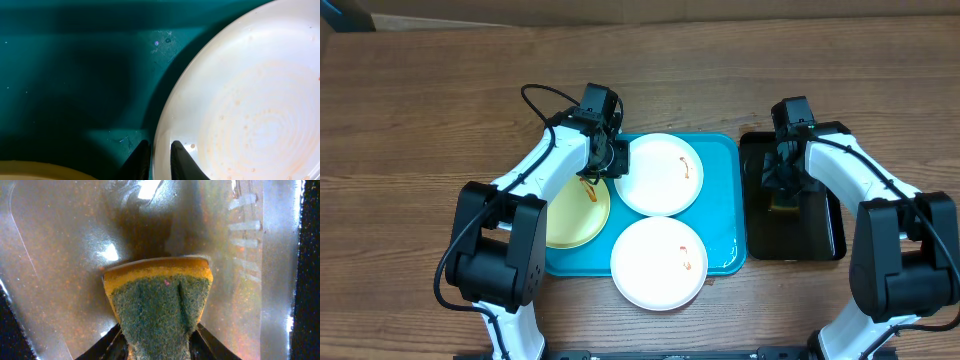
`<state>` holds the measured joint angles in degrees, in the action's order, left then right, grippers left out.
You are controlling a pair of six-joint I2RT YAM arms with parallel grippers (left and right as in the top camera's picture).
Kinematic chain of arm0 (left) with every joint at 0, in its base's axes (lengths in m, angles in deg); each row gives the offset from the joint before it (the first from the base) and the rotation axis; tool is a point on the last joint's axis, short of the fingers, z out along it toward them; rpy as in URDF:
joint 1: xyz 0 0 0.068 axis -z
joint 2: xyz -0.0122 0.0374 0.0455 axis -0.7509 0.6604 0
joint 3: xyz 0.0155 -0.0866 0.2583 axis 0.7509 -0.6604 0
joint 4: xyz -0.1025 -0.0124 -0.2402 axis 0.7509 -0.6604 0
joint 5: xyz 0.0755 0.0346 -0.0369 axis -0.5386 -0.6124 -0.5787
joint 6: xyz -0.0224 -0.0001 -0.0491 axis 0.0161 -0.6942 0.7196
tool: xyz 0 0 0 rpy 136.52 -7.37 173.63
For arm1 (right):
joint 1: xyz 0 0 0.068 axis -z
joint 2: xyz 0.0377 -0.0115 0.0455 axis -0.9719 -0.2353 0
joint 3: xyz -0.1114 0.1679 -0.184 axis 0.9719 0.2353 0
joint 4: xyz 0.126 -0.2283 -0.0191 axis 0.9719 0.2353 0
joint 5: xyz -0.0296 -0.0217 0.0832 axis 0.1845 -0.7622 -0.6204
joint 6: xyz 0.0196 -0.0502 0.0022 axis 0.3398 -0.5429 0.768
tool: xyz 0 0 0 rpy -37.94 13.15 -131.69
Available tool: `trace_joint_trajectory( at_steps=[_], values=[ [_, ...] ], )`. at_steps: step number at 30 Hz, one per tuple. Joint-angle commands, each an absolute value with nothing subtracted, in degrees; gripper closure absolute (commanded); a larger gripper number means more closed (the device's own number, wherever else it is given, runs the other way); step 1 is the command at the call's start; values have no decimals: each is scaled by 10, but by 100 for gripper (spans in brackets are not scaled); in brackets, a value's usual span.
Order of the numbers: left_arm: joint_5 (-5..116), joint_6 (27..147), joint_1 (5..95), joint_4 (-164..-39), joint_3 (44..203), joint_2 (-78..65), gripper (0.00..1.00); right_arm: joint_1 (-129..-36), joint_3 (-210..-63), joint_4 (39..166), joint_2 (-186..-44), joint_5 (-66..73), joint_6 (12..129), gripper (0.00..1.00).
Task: Clean dirty plates on tray and stack at the side
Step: 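Lift the sponge up out of the black tray with the right gripper, then carry the sponge left over the top white plate with the right gripper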
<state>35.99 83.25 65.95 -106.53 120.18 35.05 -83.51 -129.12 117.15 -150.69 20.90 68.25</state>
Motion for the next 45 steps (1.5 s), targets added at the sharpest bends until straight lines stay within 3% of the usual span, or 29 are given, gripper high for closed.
trace_joint_trajectory(
  at_steps=[1,16,20,30,33,37,42,45],
  values=[
    [364,825,659,-1067,1215,360,83,-833,-1298,1168,-1507,206,684,67],
    [356,825,659,-1056,1205,360,88,-833,-1298,1168,-1507,206,684,70],
    [356,825,660,-1058,1205,360,88,-833,-1298,1168,-1507,206,684,62],
    [356,825,660,-1059,1205,360,88,-833,-1297,1169,-1507,206,684,62],
    [356,826,660,-1058,1205,360,88,-833,-1292,1166,-1507,206,684,46],
    [356,825,660,-1057,1205,360,88,-833,-1282,1159,-1507,206,684,44],
    [356,825,660,-1057,1205,360,87,-833,-1278,1155,-1507,206,684,62],
    [356,826,660,-1057,1205,360,88,-833,-1278,1155,-1507,206,684,83]
  ],
)
